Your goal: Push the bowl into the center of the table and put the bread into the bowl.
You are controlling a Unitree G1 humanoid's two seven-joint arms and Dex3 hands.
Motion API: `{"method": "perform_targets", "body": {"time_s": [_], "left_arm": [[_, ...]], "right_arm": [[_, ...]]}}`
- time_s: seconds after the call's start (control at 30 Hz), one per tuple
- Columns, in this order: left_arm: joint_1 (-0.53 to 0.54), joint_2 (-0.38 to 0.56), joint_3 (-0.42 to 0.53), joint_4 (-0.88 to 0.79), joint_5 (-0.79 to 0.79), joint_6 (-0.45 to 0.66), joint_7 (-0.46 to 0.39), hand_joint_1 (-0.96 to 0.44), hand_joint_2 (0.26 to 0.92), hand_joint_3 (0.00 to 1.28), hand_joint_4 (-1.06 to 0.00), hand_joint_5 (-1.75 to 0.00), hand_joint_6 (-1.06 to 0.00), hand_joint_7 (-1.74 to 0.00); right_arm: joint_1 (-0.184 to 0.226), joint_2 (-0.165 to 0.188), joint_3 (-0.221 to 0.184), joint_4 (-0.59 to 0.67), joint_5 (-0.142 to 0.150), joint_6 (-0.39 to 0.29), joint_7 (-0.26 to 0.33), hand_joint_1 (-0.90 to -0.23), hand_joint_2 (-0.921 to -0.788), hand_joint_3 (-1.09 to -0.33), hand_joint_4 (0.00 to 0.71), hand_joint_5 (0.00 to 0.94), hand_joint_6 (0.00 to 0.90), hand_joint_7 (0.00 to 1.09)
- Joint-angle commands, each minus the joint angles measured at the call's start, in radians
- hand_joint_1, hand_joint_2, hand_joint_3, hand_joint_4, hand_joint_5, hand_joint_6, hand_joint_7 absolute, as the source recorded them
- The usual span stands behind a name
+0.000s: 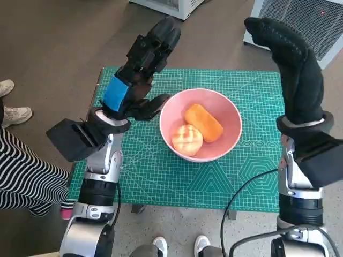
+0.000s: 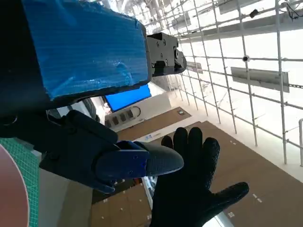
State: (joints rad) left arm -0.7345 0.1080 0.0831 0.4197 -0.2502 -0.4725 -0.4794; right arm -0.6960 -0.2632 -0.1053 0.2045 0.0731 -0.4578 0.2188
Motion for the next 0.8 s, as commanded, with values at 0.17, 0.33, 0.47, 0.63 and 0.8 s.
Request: {"method": "perform_targets", "body": {"time_s": [0.17, 0.33, 0.47, 0.63, 0.8], "left_arm": [[0.014, 0.000, -0.004, -0.009, 0.013, -0.007, 0.010, -0.74, 0.921, 0.42, -0.07, -0.01, 0.00, -0.30], [0.014, 0.000, -0.005, -0.012, 0.015, -0.005, 0.011, -0.75, 0.921, 0.41, -0.08, -0.01, 0.00, -0.30], [0.014, -0.001, -0.006, -0.013, 0.014, -0.003, 0.010, -0.75, 0.921, 0.41, -0.08, -0.01, 0.00, -0.30], [0.016, -0.003, -0.008, -0.015, 0.013, -0.002, 0.009, -0.74, 0.921, 0.41, -0.07, -0.01, 0.00, -0.30], [0.016, -0.004, -0.008, -0.016, 0.006, 0.003, 0.005, -0.73, 0.921, 0.42, -0.07, -0.01, 0.00, -0.30]], "right_arm": [[0.022, 0.000, 0.001, 0.022, -0.010, 0.000, -0.005, -0.756, -0.921, -0.804, 0.151, 0.000, -0.001, 0.53], [0.022, 0.001, 0.001, 0.022, -0.008, -0.001, -0.004, -0.755, -0.921, -0.804, 0.151, 0.000, -0.001, 0.53], [0.023, 0.000, 0.000, 0.023, -0.005, -0.002, -0.003, -0.755, -0.921, -0.804, 0.152, 0.000, -0.001, 0.52], [0.026, 0.000, 0.000, 0.019, -0.005, -0.003, -0.003, -0.755, -0.921, -0.803, 0.152, 0.000, -0.001, 0.52], [0.028, 0.001, 0.000, 0.019, -0.004, -0.004, -0.004, -0.755, -0.921, -0.803, 0.152, 0.000, -0.001, 0.52]]}}
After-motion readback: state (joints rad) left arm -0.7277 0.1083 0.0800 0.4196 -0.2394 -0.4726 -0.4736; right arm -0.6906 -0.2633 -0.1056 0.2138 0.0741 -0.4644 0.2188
